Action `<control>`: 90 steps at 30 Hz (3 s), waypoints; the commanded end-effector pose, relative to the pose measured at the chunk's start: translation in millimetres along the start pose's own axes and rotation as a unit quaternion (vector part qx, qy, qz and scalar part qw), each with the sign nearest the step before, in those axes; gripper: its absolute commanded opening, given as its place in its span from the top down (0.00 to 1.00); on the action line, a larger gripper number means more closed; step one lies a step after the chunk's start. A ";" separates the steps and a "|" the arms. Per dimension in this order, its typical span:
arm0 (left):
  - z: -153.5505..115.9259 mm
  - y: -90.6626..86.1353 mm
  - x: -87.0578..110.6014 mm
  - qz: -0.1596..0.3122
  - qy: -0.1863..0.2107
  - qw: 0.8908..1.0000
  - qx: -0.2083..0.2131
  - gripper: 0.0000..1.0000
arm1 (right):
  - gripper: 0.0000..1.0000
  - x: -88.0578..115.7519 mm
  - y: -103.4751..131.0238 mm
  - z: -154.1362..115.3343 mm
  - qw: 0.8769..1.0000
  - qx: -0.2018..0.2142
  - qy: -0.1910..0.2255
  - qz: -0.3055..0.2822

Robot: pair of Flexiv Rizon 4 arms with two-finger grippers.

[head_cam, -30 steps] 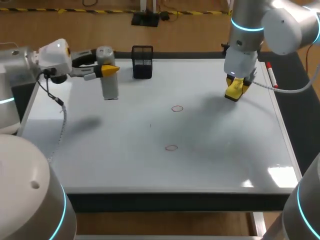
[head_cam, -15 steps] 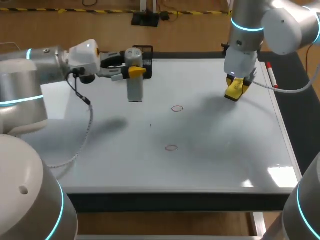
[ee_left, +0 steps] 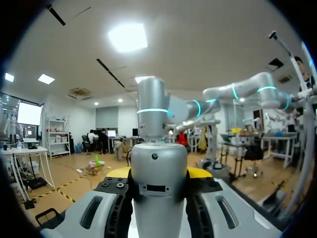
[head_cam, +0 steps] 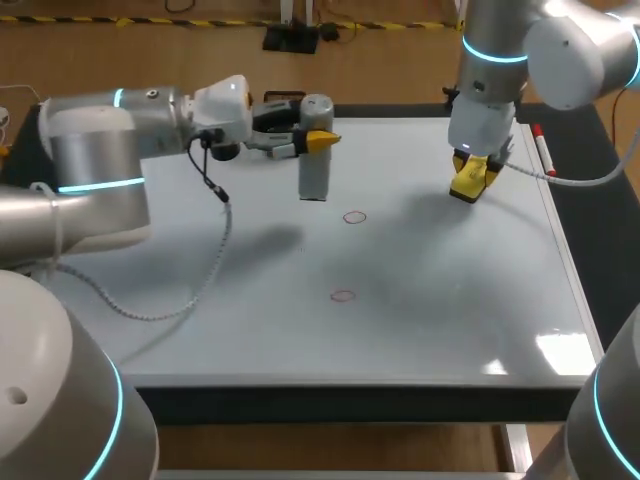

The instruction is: Pick up the inspection probe, press it on each red-marked spot on the whiteboard one by one, put down the probe, pick up the eraser, and wipe off all the red marks.

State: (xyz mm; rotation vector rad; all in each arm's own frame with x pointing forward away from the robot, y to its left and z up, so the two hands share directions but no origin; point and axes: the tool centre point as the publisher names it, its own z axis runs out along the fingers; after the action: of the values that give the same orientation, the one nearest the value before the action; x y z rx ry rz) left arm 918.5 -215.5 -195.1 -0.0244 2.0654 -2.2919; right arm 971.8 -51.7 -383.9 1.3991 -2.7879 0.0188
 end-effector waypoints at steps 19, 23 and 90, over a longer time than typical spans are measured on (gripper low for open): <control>70.4 42.7 -1.9 -0.009 -0.023 1.000 0.001 1.00 | 1.00 -0.3 -0.6 -0.4 1.000 0.001 0.001 -0.001; 71.9 51.6 -1.9 -0.013 -0.032 0.999 -0.005 1.00 | 1.00 -0.3 -0.6 -0.4 1.000 0.001 0.001 -0.001; 57.7 79.3 -4.6 0.009 -0.018 0.999 -0.048 1.00 | 1.00 -0.3 -0.6 -0.4 1.000 0.001 0.001 -0.001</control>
State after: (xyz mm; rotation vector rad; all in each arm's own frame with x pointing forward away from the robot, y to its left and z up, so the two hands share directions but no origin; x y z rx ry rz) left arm 929.2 -282.2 -269.6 -0.0478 2.1496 -2.1637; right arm 971.7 -51.7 -384.1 1.3994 -2.7883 0.0186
